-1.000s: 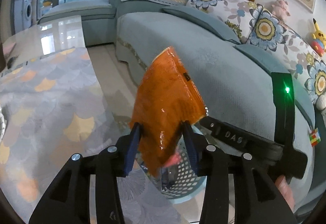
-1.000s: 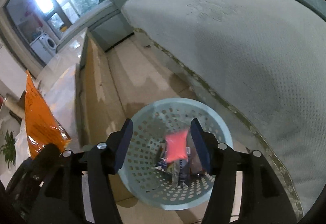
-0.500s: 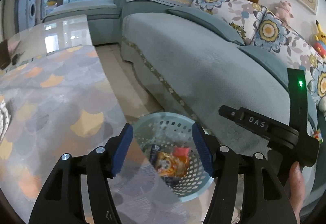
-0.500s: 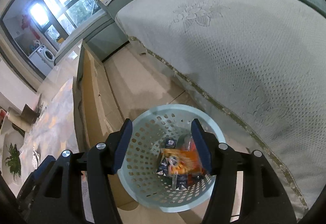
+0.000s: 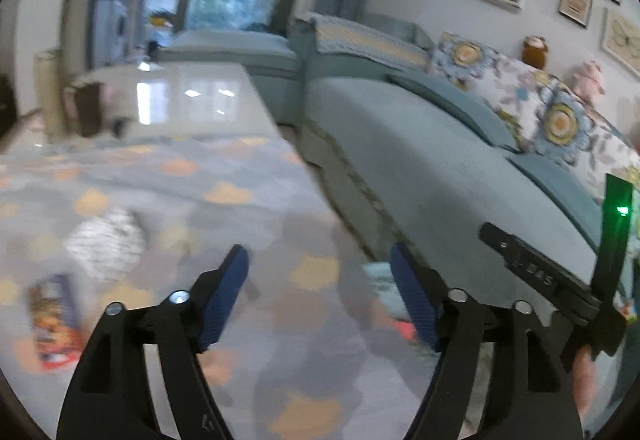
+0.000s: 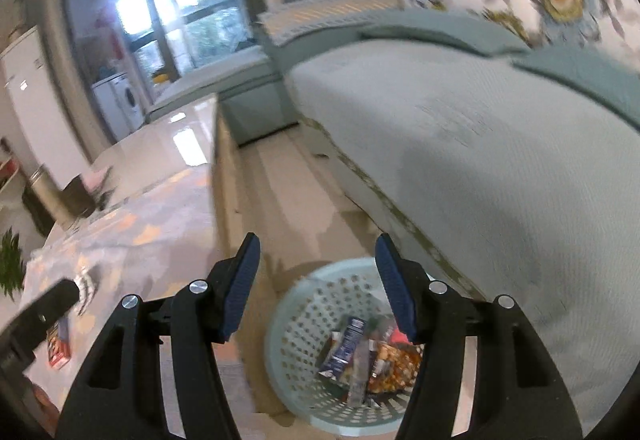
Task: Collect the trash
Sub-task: 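Grasp the red-edged card box with the left tool while the right tool grasps the polka-dot paper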
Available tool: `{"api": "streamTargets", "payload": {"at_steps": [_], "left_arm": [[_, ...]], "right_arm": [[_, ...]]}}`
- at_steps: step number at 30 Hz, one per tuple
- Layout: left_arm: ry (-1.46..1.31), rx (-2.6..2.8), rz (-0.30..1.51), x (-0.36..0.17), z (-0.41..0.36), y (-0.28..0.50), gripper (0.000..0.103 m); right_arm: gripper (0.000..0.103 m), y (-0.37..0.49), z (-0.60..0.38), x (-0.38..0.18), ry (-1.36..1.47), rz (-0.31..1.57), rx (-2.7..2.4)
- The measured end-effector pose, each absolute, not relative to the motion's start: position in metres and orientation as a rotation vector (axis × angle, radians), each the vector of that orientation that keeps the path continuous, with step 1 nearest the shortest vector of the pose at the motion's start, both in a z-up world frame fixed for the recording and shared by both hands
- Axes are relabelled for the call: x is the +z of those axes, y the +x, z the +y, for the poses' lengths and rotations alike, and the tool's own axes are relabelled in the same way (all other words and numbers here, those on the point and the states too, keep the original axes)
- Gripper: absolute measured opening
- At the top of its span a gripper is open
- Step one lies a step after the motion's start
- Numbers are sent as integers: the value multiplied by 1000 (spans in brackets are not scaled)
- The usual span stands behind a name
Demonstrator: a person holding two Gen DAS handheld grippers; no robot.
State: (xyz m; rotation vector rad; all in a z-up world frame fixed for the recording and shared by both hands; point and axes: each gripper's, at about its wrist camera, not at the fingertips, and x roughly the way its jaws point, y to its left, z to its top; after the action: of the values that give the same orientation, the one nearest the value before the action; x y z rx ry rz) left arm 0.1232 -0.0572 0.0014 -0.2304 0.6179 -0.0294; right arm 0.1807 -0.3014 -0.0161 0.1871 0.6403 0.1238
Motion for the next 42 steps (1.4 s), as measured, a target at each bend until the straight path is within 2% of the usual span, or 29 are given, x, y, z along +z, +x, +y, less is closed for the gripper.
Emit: {"api": "streamTargets", "payload": {"at_steps": [2, 11, 17, 30, 32, 36, 42], "left_arm": [[-254, 47, 625, 4, -35, 114, 83], [-221, 382, 646, -5, 54, 68, 83], [-274, 463, 692, -28, 104, 47, 83], [-277, 414, 822, -73, 99, 72, 83], [-281, 412, 836, -75, 101, 74, 81], [-339, 349, 836, -75, 113, 70, 66], [-338, 324, 852, -73, 125, 63, 62]], "right_arm": [[56, 176, -282, -7, 165, 620, 169], [56, 155, -166, 10, 37, 592, 385], [56, 151, -92, 2, 41, 627, 513], [56, 188, 9, -62, -12, 836, 650], [56, 194, 18, -70, -16, 863, 679], [56, 209, 35, -83, -17, 913, 668], [56, 218, 51, -87, -55, 935, 663]]}}
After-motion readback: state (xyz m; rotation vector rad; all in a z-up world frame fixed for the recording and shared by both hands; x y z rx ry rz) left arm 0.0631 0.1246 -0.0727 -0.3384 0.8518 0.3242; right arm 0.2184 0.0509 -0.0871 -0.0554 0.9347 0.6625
